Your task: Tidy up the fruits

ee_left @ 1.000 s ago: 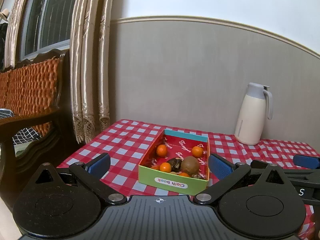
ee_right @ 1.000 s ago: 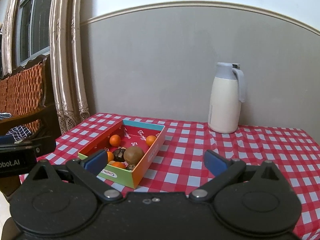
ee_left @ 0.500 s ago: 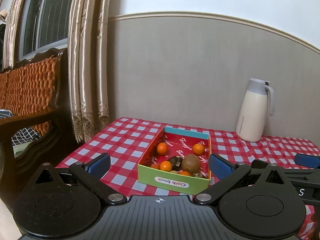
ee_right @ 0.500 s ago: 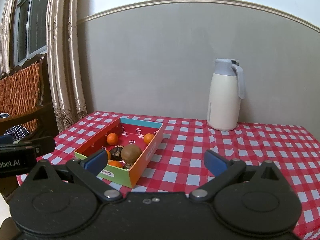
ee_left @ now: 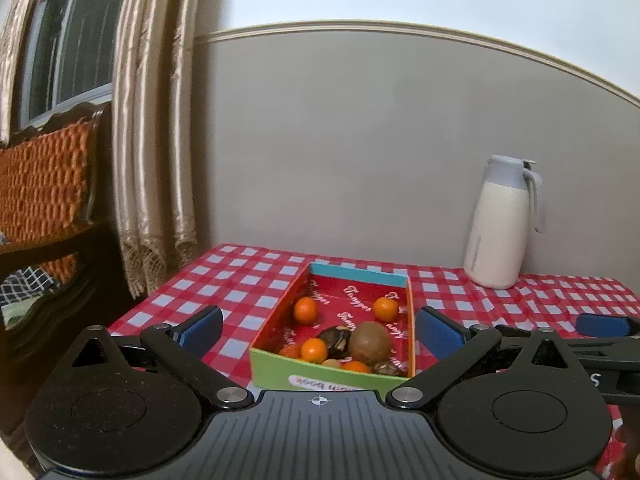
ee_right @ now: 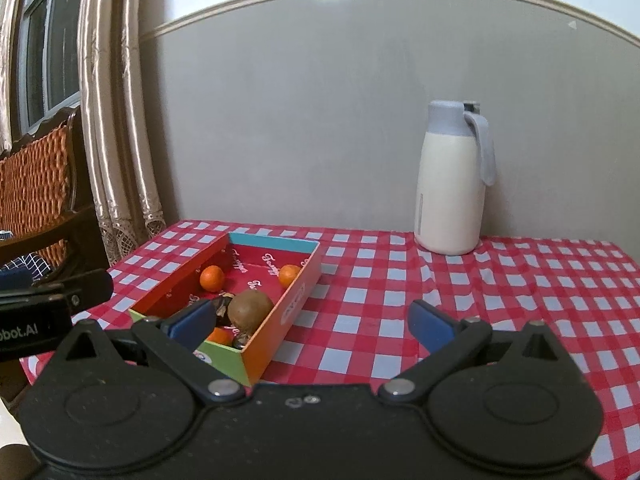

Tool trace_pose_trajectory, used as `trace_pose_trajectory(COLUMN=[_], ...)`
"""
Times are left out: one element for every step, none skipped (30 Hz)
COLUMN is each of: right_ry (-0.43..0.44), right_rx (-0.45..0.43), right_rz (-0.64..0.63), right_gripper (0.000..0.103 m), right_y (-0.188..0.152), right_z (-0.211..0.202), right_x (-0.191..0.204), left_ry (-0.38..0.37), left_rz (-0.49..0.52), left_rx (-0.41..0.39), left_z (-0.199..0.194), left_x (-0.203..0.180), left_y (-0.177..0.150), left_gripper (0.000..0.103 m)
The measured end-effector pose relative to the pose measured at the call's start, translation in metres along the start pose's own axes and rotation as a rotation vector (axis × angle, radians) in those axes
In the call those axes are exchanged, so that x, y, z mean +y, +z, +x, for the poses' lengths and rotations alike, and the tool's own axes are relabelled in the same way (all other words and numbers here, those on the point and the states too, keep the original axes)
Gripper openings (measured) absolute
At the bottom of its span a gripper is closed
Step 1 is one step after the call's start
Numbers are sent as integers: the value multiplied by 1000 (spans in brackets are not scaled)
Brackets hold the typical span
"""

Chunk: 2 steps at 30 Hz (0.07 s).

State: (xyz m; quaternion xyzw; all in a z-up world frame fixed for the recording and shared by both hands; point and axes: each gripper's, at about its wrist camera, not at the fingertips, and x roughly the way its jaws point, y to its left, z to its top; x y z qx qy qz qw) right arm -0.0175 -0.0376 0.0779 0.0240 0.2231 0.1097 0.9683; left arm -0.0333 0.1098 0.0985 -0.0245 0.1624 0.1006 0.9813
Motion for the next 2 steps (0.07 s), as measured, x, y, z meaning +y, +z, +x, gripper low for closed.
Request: trace_pose_trajectory(right_ry=[1,3], right_rx=[2,4], right_rz=[6,12], right_gripper=[103,103], right_y=[0,0], right_z=[3,6], right_x=[-2,-5], left_ry=[6,12], left_rz=[9,13], left_rx=[0,3], left_z=[2,5], left_x=[-3,-5], left_y=[0,1], left_gripper=[102,103])
